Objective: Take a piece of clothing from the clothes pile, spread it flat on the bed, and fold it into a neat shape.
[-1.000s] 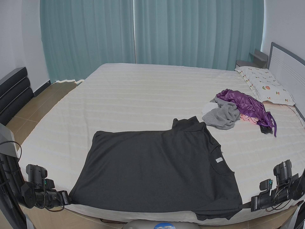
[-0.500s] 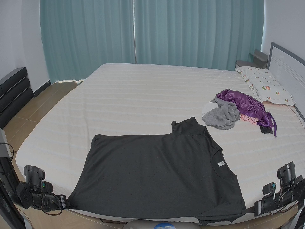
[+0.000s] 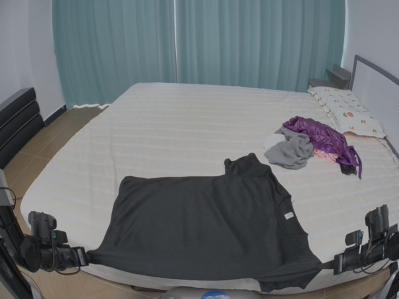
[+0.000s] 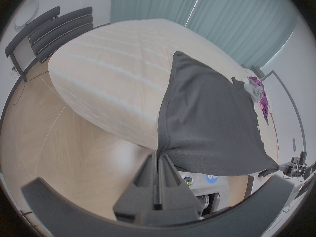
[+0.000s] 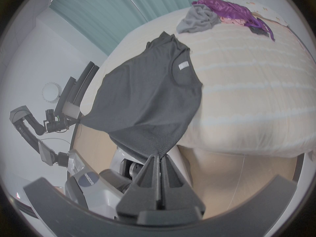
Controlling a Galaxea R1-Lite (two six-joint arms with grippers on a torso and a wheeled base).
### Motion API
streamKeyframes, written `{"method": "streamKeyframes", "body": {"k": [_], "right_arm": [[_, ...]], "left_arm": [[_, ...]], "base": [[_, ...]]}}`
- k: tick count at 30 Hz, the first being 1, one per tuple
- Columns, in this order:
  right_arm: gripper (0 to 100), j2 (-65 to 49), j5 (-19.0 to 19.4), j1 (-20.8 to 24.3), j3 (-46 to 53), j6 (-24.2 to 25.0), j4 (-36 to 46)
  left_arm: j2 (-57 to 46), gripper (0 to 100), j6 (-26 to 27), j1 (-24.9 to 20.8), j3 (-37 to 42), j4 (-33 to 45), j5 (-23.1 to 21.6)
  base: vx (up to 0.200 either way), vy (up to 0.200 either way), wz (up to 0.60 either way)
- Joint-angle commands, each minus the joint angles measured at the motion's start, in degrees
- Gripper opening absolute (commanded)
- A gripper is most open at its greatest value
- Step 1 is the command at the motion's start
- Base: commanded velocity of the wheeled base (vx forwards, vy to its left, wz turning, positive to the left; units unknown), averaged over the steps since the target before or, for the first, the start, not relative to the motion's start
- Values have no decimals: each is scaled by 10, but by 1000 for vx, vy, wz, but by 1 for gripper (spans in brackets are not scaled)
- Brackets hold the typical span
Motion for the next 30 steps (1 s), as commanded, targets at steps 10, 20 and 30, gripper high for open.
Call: {"method": "streamKeyframes", "body": {"k": [10,20,30], "right_arm": [[0,55,-4,8,-114,43,-4],[0,106,-5,8,-163,46,-5],[0,147,-21,10,-217,85,-7]], "left_arm": [[2,0,-99,-45,-99,-23,11],[40,0,-104,-56,-153,-21,47],[74,0,-106,-56,-192,-21,48]], "base": [[0,0,0],[0,0,0],[0,0,0]]}}
